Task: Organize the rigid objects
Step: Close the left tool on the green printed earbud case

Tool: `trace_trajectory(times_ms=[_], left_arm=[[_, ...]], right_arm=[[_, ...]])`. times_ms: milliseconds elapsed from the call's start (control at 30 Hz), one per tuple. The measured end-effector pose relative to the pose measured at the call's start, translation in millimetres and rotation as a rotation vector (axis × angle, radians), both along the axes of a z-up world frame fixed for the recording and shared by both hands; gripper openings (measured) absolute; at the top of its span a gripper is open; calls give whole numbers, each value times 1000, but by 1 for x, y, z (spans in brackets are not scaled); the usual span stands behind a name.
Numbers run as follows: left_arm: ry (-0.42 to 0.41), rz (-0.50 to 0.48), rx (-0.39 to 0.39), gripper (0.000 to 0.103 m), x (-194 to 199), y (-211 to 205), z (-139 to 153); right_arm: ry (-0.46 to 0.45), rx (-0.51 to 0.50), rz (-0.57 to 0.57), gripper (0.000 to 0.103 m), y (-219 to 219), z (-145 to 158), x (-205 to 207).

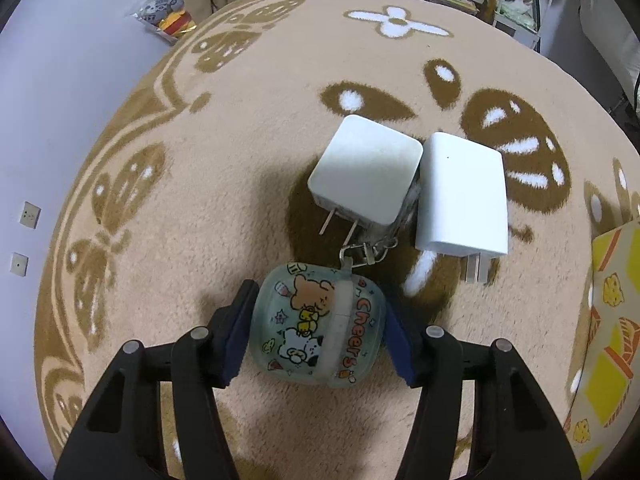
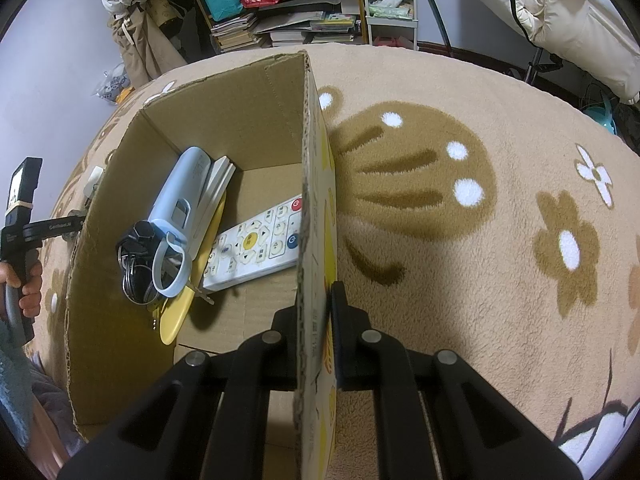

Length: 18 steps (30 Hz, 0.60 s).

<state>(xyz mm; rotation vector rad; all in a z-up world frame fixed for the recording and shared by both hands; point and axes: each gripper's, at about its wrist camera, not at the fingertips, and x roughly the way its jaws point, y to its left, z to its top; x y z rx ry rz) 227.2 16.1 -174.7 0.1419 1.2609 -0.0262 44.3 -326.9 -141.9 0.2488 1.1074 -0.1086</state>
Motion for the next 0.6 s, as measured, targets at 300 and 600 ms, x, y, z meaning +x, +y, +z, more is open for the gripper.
trace_trajectory(times_ms=[300, 600], left_arm=[[-99, -41, -15, 58, -21, -12, 43], [-178, -95, -7, 58, -44, -29, 78]], right_arm=[[-1, 1, -3, 11, -3, -1, 1], [-1, 4, -6, 11, -5, -1, 0]])
